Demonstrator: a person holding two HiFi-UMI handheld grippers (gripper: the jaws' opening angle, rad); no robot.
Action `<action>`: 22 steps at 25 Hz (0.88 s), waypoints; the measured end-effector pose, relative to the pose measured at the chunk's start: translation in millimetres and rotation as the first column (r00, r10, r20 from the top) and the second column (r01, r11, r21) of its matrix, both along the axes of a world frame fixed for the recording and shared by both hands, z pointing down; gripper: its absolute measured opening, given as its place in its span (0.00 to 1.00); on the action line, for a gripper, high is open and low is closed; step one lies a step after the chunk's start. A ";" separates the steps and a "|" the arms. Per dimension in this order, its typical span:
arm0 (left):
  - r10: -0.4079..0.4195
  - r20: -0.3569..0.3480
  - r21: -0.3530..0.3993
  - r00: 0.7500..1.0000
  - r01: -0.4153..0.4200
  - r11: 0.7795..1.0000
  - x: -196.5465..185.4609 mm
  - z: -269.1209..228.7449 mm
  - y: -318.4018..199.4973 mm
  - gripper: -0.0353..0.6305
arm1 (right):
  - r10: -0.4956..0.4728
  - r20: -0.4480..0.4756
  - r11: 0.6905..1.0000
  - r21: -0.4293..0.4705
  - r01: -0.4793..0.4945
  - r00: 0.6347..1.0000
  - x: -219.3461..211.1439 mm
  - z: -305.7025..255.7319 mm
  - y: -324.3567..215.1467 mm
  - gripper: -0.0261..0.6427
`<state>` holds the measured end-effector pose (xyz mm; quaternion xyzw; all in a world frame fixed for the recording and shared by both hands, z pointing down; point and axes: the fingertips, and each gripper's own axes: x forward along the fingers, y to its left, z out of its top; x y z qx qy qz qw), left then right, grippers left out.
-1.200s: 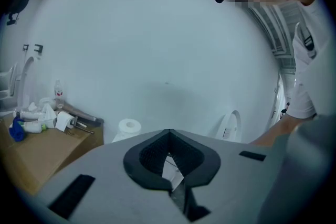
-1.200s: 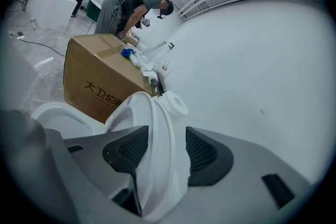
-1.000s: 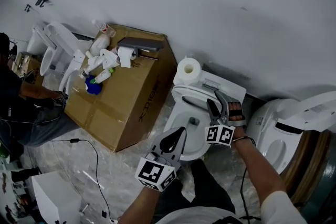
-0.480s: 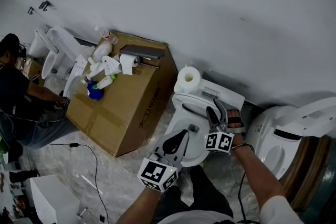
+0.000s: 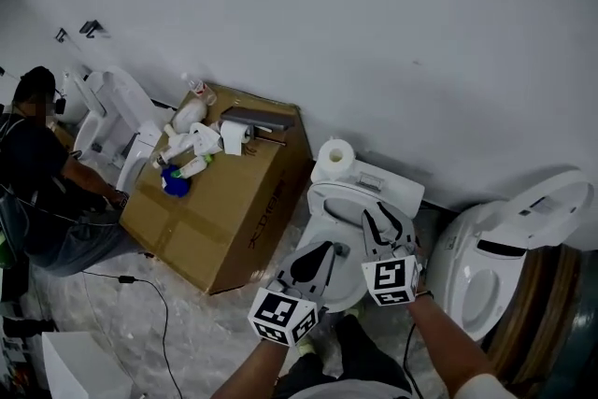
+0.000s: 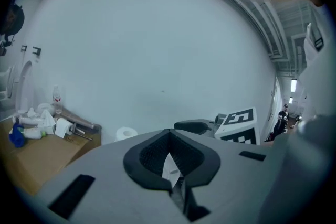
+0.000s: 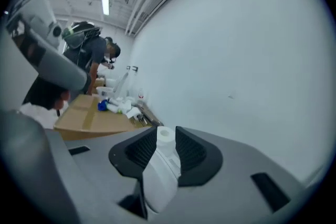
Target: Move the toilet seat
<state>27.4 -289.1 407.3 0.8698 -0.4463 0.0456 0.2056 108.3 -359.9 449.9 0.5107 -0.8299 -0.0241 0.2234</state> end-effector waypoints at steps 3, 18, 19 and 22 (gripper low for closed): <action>-0.003 -0.021 0.004 1.000 0.003 1.000 -9.0 -13.7 10.0 0.07 | 0.042 0.103 0.999 -0.016 -0.041 0.994 -3.2 -31.3 23.2 0.22; 0.088 -0.098 0.081 0.991 -0.080 0.994 -48.5 -108.3 113.5 0.07 | 0.028 0.421 1.000 -0.001 -0.031 0.907 -70.0 -137.8 164.6 0.07; 0.089 -0.094 0.083 0.992 -0.082 0.993 -54.6 -112.2 121.4 0.07 | 0.025 0.423 1.000 0.001 -0.028 0.906 -76.7 -141.0 173.6 0.07; 0.091 -0.098 0.093 0.991 -0.082 0.992 -73.4 -125.0 143.2 0.07 | 0.013 0.428 1.000 0.006 -0.017 0.904 -97.1 -149.5 199.8 0.07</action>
